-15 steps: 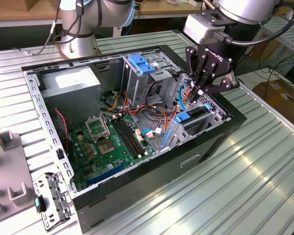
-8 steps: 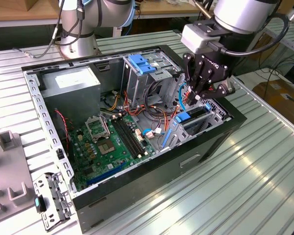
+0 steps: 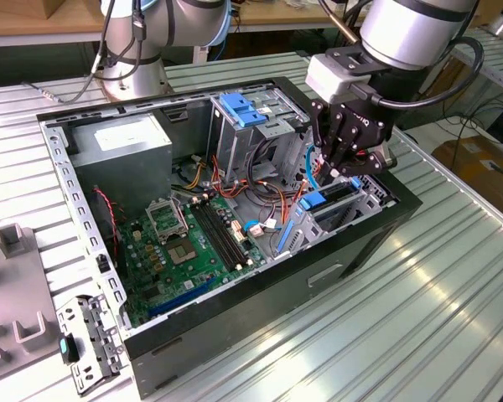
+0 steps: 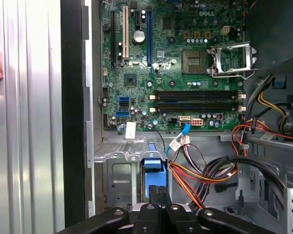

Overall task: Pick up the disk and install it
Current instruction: 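Insert the disk into the insertion slot, then insert the first disk wire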

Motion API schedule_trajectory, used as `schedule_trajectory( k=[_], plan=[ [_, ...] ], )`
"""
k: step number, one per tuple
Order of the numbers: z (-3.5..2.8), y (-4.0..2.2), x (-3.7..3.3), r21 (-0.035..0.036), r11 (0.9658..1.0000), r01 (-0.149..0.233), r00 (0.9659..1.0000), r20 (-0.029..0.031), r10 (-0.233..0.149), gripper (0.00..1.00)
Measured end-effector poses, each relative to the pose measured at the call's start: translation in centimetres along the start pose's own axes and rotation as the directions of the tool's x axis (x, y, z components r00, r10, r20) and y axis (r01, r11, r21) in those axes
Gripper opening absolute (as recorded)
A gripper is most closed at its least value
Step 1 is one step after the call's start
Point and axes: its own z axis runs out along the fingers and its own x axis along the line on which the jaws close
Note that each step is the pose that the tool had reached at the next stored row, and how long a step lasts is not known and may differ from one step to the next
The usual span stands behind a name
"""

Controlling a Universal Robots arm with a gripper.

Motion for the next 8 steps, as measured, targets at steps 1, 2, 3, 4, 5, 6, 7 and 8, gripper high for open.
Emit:
schedule_trajectory(
  k=[1,2,3,4,5,6,7,8],
  plan=[
    [0.00,0.00,0.00,0.0000,1.0000,0.000,1.0000,0.0000,0.000,0.11],
    [0.00,0.01,0.00,0.0000,1.0000,0.000,1.0000,0.0001,0.000,0.11],
    [0.00,0.02,0.00,0.0000,1.0000,0.000,1.0000,0.0001,0.000,0.11],
    [0.00,0.02,0.00,0.0000,1.0000,0.000,1.0000,0.0000,0.000,0.11],
    [0.00,0.02,0.00,0.0000,1.0000,0.000,1.0000,0.0001,0.000,0.11],
    [0.00,0.02,0.00,0.0000,1.0000,0.000,1.0000,0.0000,0.000,0.11],
    [0.00,0.02,0.00,0.0000,1.0000,0.000,1.0000,0.0001,0.000,0.11],
    [0.00,0.03,0.00,0.0000,1.0000,0.000,1.0000,0.0000,0.000,0.11]
  ],
)
